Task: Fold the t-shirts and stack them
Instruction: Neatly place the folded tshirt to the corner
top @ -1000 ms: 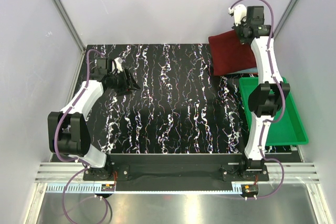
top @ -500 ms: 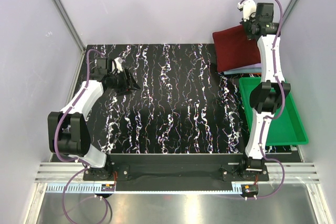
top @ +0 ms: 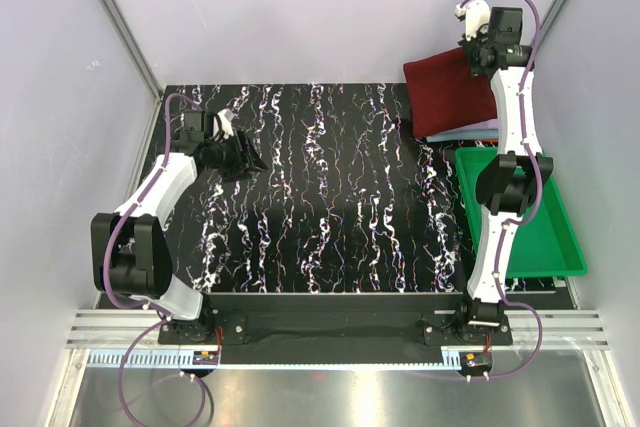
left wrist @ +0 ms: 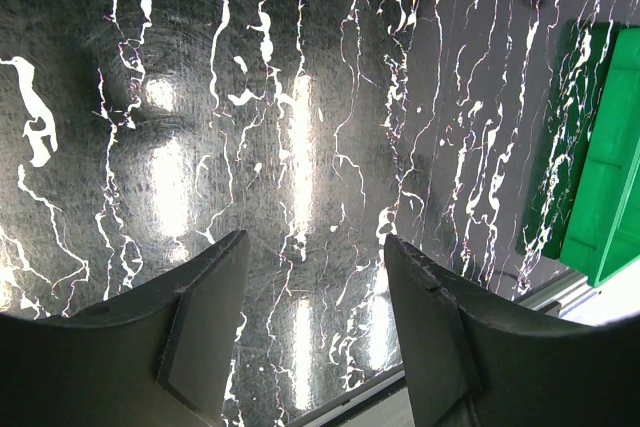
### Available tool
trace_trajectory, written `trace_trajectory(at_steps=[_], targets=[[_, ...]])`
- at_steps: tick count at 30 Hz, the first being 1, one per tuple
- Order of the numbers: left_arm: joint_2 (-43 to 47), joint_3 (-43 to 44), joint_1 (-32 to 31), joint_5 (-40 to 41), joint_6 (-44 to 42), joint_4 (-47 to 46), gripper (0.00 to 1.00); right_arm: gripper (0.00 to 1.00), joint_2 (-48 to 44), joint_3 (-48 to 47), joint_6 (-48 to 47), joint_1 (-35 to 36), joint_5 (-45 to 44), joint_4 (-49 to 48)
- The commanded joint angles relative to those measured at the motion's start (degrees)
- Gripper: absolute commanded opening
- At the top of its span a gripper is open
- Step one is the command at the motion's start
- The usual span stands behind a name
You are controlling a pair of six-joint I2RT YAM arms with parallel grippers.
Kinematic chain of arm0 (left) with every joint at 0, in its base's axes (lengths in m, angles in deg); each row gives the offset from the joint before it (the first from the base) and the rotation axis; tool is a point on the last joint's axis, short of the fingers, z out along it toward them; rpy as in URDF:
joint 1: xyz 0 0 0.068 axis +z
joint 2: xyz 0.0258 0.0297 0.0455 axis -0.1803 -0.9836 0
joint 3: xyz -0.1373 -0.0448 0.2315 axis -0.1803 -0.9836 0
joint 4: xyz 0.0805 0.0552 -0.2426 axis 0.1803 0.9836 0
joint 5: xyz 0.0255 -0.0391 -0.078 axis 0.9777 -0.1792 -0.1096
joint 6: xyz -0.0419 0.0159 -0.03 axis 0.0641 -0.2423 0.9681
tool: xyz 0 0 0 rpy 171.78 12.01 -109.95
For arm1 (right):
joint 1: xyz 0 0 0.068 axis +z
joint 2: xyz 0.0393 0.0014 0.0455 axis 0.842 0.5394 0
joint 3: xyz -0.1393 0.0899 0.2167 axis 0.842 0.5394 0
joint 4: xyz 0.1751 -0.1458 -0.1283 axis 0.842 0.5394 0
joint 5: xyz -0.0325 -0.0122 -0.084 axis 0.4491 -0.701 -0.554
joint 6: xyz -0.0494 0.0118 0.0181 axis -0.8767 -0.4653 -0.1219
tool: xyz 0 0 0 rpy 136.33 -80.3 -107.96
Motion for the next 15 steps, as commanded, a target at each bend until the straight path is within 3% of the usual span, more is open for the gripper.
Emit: trace_trajectory(at_steps=[1, 15], targets=[[1.9, 0.5, -0.1, -0.8, -0.5, -1.9, 0.62, 0.0, -2.6, -0.1, 1.2, -0.2, 1.5, -3.7], [2.2, 0.0, -0.1, -2.3, -0.1, -2.7, 0.62, 0.0, -7.3, 3.9, 1.9, -0.3, 0.2, -1.9]])
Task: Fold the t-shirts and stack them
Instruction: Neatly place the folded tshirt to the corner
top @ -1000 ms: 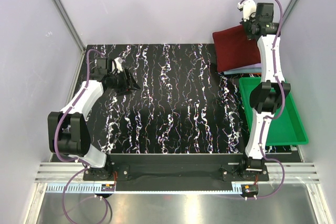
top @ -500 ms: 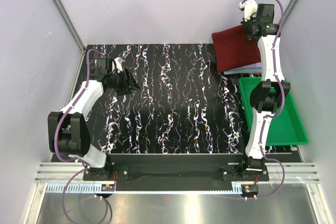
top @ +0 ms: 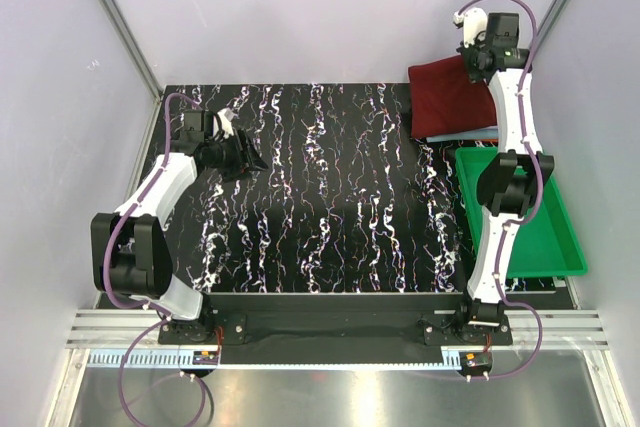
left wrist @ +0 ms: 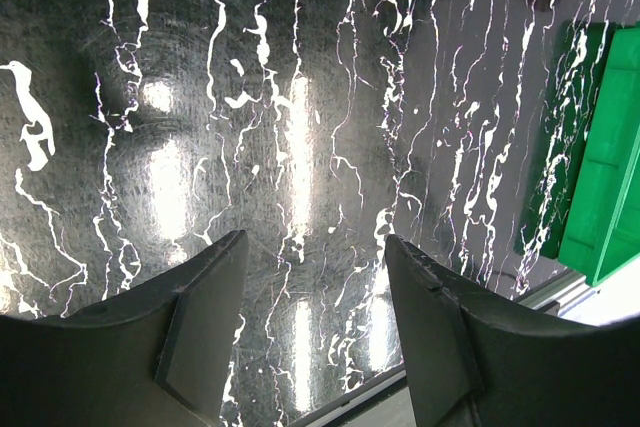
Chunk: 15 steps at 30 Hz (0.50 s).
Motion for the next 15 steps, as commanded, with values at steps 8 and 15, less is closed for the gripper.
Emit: trace_trajectory(at_steps=[8, 15], targets=[[1.5, 0.0, -0.1, -3.4, 0.8, -3.3, 0.63, 0.0, -2.8, -6.9, 0.8, -1.7, 0.0, 0.4], [0.6, 0.0, -0.1, -4.1, 1.2, -3.8, 0.63, 0.0, -2.0, -7.5, 2.0, -3.1, 2.2, -0.3]])
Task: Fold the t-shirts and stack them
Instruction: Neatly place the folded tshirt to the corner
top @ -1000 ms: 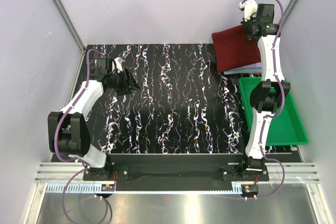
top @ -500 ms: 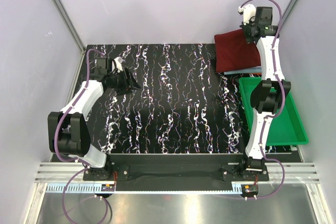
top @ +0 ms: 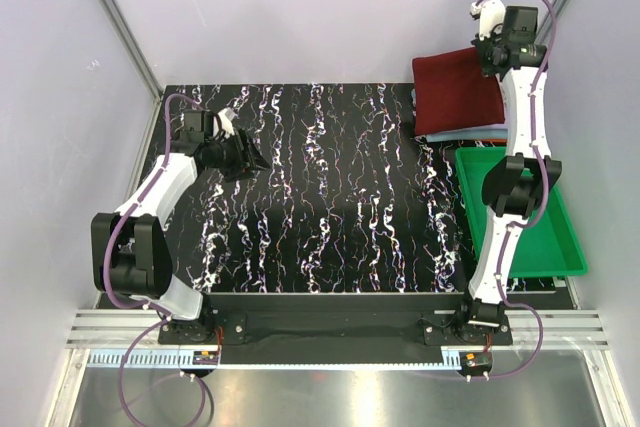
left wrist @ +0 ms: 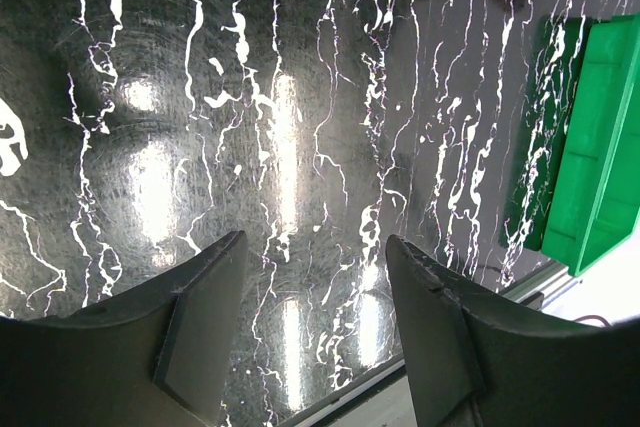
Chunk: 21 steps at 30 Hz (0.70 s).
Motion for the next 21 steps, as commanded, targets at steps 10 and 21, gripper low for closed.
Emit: trace_trajectory(at_steps=[10, 21], targets=[[1.2, -0.5, -0.1, -2.3, 0.4, -3.4, 0.64, 0.0, 0.7, -2.8, 0.1, -1.7, 2.5, -5.4], [0.6, -1.1, -0.1, -4.2, 1.0, -4.8, 0.64, 0.0, 9.1, -5.8, 0.8, -4.0, 3.4, -15.1]])
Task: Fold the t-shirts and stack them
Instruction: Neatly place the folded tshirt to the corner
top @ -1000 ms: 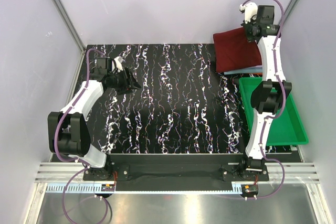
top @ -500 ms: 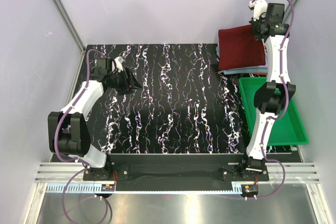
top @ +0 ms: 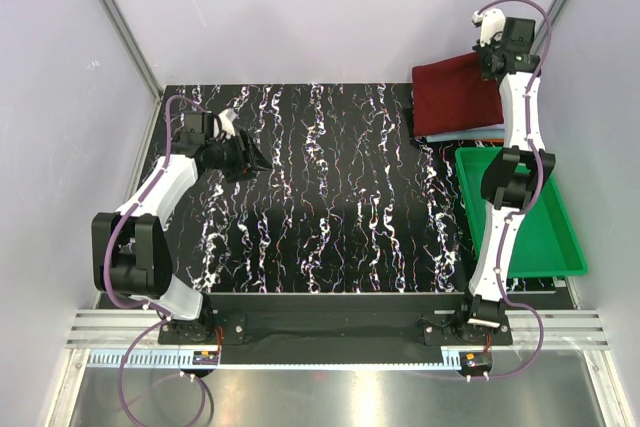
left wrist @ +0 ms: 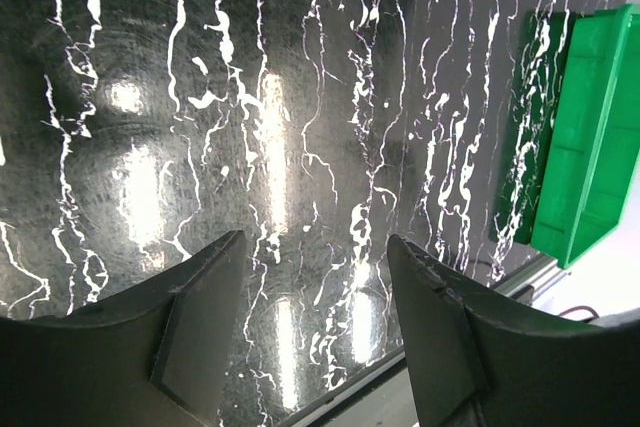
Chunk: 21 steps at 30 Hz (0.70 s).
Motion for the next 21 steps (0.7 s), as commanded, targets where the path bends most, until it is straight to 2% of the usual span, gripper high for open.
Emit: trace_trajectory(at_steps=[1, 16, 18, 19, 21], targets=[[0.8, -0.3, -0.1, -2.4, 0.4, -3.2, 0.64, 0.0, 2.5, -5.6, 1.0, -2.1, 0.9, -8.3], [1.4, -0.9, -0.4, -3.7, 0.3, -5.3, 0.66, 0.02, 15.4, -10.4, 3.0, -5.0, 5.2, -24.6], [1.3, -1.1, -0.4, -4.0, 0.2, -5.2, 0.66, 0.11, 16.6, -10.3, 3.8, -5.0, 6.2, -27.7], [1.2, -1.1, -0.6, -3.8, 0.1, -5.5, 0.67, 0.39, 16.9, -9.9, 4.9, -5.0, 6.3, -28.8], [0.9, -1.1, -0.7, -3.9, 0.1, -5.7, 0.67, 0.67, 17.0, -9.9, 5.7, -4.9, 5.9, -30.2]])
